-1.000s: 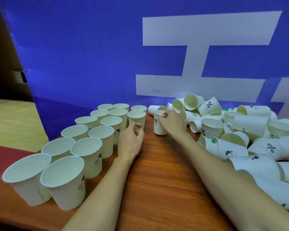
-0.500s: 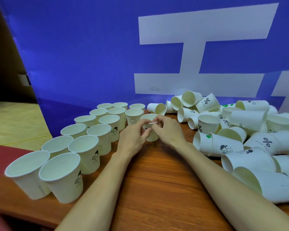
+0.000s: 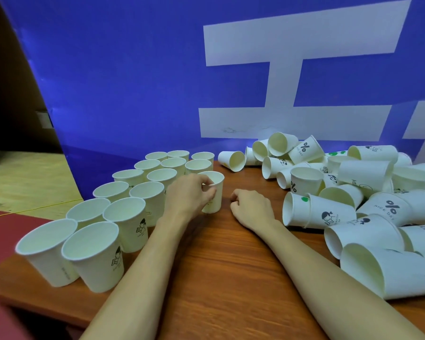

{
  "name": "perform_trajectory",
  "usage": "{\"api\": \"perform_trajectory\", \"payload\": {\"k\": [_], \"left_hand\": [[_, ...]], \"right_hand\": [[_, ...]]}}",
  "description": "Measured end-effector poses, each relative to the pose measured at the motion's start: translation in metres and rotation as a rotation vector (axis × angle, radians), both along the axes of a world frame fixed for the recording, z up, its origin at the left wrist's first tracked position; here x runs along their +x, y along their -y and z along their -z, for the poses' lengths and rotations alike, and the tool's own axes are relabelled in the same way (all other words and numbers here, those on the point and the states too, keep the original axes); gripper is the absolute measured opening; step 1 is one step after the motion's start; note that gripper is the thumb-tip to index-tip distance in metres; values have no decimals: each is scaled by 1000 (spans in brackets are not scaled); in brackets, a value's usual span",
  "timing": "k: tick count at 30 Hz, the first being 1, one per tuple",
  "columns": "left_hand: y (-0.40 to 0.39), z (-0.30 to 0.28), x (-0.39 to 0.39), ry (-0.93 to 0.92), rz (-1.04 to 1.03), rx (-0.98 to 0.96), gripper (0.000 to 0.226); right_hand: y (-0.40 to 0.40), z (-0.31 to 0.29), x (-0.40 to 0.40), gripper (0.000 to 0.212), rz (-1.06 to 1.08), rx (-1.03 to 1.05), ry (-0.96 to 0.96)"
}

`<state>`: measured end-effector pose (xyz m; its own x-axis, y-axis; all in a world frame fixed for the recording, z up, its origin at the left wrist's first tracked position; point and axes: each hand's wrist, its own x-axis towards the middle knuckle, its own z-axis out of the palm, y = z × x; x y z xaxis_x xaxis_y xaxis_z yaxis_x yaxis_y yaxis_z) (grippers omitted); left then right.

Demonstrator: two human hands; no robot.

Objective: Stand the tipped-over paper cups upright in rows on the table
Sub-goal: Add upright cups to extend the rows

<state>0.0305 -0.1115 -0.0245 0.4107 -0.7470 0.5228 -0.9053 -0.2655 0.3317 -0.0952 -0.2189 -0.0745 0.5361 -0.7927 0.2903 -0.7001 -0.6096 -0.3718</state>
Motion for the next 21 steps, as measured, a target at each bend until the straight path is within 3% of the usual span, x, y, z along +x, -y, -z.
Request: {"api": "perform_trajectory", "payload": {"k": [11,21], "left_hand": [[-2,-3,6,-72,-186,-11,21],[-1,3,12,-109,-204,-35,21]], "right_hand": [[1,-1,-1,28,-2,6,8],[-2,-3,-1,28,7,7,-14]]}}
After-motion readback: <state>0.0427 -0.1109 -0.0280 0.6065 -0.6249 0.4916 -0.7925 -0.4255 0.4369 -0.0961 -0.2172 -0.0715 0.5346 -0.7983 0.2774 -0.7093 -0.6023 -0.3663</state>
